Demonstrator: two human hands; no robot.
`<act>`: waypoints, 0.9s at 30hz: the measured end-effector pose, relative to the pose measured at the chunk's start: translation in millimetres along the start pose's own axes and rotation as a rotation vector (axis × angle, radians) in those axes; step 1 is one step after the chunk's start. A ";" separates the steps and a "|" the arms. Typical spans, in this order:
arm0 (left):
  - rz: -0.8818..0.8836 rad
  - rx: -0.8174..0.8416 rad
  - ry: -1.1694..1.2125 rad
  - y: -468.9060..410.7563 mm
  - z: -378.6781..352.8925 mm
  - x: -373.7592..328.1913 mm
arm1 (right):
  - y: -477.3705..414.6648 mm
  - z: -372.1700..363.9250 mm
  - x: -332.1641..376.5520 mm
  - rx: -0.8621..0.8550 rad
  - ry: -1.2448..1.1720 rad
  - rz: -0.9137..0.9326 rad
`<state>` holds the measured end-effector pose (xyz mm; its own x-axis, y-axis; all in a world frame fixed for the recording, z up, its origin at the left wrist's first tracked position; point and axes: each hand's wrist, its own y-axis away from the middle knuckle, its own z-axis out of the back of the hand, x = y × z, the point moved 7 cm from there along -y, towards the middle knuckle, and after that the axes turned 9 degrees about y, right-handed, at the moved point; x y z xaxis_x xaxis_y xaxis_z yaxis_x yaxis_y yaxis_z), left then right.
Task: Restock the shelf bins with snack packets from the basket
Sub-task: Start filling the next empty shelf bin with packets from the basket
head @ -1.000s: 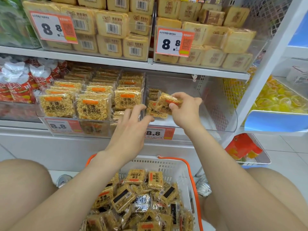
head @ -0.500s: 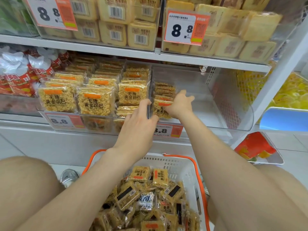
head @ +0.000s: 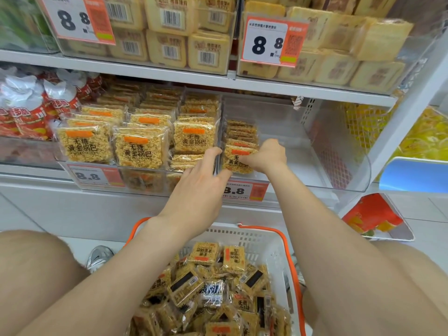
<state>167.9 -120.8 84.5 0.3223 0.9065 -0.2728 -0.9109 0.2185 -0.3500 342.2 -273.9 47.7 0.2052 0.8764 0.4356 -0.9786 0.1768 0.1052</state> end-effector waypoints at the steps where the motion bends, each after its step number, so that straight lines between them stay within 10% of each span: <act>1: -0.001 0.005 0.030 0.2 1.2 0.9 | 6.4 4.5 2.2 -0.036 0.015 0.031; 11: 0.016 -0.116 0.143 19.9 22.5 0.0 | 137.1 47.9 33.5 -0.373 0.034 0.622; 19: 0.149 0.596 0.002 63.0 -49.3 12.1 | 182.8 -51.7 -23.0 0.412 0.490 0.769; 27: 0.105 0.984 -0.002 100.5 -95.0 12.6 | 209.7 -176.4 -114.2 0.765 0.791 0.702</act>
<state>104.9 -121.8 -39.3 0.2281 0.9387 -0.2583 -0.7430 0.3393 0.5769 110.8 -257.9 -137.7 -0.6637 0.7480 -0.0080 -0.5623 -0.4919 0.6648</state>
